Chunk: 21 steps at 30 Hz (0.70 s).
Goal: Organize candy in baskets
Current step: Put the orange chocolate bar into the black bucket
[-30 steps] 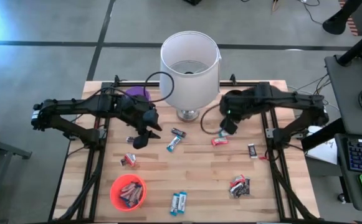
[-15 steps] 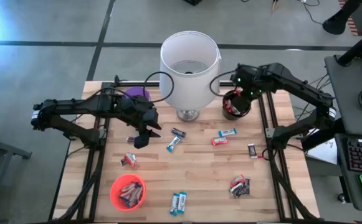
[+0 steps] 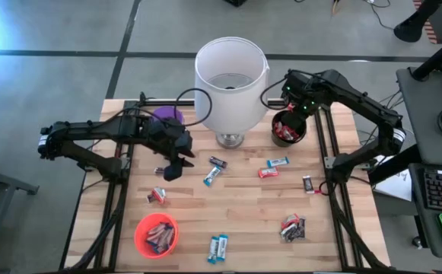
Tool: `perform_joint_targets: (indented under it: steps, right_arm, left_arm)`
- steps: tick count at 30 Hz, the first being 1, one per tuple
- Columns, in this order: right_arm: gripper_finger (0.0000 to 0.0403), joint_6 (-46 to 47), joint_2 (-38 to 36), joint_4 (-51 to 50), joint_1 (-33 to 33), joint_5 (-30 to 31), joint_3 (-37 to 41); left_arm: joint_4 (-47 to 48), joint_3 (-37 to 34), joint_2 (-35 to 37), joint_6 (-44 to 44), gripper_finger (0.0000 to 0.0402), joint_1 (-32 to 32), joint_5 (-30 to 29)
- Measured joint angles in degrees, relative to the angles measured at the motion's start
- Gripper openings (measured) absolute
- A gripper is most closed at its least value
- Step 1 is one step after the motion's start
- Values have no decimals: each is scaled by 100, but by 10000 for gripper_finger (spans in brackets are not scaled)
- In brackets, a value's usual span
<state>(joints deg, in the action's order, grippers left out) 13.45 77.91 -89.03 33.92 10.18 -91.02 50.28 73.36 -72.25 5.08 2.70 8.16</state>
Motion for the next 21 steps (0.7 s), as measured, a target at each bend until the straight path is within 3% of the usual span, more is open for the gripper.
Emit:
perform_joint_targets:
  steps: [8,13,21]
  right_arm:
    - [20,-150,11,22,1,55,0]
    - [67,-200,11,29,0,113,0]
    - [138,-216,11,63,1,759,0]
  left_arm:
    - [396,0,-15,44,146,4,-321]
    - [398,0,-15,44,146,4,-321]
    - [430,0,-17,44,146,4,-323]
